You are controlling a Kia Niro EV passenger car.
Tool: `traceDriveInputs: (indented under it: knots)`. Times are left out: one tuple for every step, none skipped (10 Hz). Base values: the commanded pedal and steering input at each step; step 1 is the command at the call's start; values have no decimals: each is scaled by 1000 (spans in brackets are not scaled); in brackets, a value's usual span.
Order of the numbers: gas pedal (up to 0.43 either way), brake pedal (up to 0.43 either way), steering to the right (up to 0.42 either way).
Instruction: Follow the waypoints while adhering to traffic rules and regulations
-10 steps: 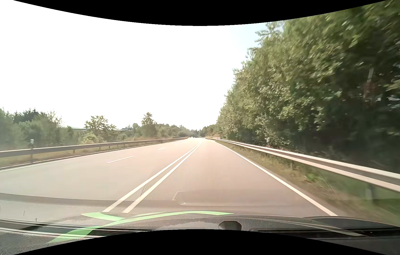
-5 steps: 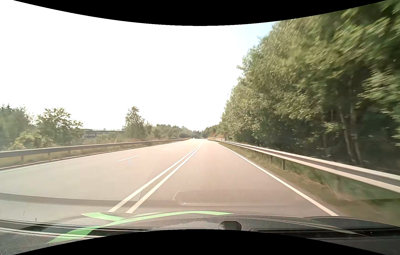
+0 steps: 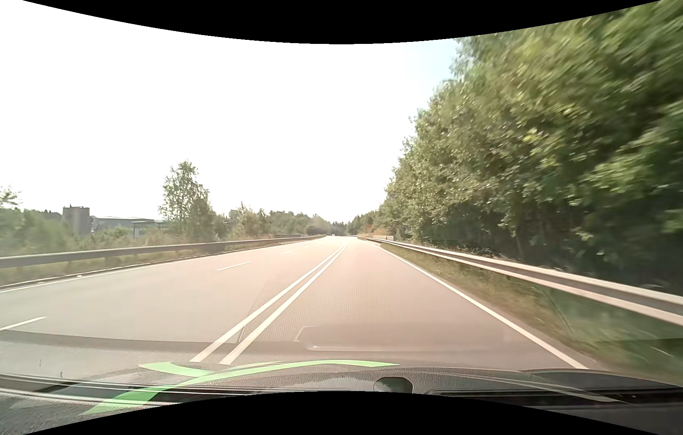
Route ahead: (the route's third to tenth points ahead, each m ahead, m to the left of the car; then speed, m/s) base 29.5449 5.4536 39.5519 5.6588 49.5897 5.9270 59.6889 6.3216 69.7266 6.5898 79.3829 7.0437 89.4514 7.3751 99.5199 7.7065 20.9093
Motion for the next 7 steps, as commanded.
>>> traceDriveInputs:
  knots:
    - [0,0,-5]
    - [28,0,-5]
    - [28,0,-5]
    - [39,0,-5]
    - [39,0,-5]
    - [39,0,-5]
    - [39,0,-5]
